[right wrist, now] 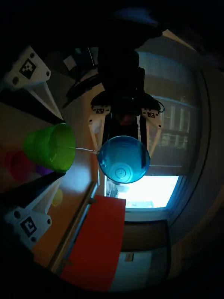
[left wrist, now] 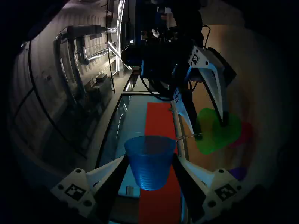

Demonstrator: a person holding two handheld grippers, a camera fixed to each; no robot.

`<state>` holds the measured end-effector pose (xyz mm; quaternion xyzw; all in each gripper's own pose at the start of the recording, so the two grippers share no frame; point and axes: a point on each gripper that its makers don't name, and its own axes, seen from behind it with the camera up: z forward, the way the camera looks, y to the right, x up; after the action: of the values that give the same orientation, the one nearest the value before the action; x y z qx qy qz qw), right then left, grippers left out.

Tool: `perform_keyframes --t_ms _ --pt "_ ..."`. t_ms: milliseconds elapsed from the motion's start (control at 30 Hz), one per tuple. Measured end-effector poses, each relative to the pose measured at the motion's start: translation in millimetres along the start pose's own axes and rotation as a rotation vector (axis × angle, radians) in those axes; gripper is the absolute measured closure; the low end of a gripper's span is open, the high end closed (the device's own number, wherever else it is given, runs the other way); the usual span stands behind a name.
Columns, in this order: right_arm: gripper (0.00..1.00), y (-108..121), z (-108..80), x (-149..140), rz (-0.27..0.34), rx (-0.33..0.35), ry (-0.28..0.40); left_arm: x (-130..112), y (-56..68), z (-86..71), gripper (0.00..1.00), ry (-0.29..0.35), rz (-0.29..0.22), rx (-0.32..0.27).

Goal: Pour water

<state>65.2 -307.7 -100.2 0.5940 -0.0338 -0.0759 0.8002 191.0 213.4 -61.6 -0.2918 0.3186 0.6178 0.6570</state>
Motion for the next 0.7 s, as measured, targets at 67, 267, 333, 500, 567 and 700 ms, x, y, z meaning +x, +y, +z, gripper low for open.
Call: perform_keyframes --t_ms 67,267,333,500,567,700 --pt "0.08 0.1 0.2 -0.1 0.000 0.000 -0.001 0.1 -0.1 0.4 0.18 0.000 0.002 0.000" --pt "0.08 1.2 0.2 0.0 -0.001 -0.003 -0.001 0.0 0.1 0.1 0.18 0.001 0.008 0.000" --pt "0.08 1.3 0.0 0.1 -0.002 -0.003 -0.001 0.8 0.1 0.6 0.18 0.002 0.009 0.000" --pt "0.08 1.3 -0.8 0.2 -0.004 -0.004 0.000 2.0 -0.7 1.8 0.18 0.003 0.007 0.005" --pt "0.08 1.2 -1.1 0.7 -0.003 -0.004 0.001 2.0 -1.3 1.6 0.18 0.003 0.006 0.008" --pt "0.08 1.7 -1.2 0.6 -0.003 -0.005 0.002 3.3 -1.4 1.1 0.18 0.006 0.005 0.007"
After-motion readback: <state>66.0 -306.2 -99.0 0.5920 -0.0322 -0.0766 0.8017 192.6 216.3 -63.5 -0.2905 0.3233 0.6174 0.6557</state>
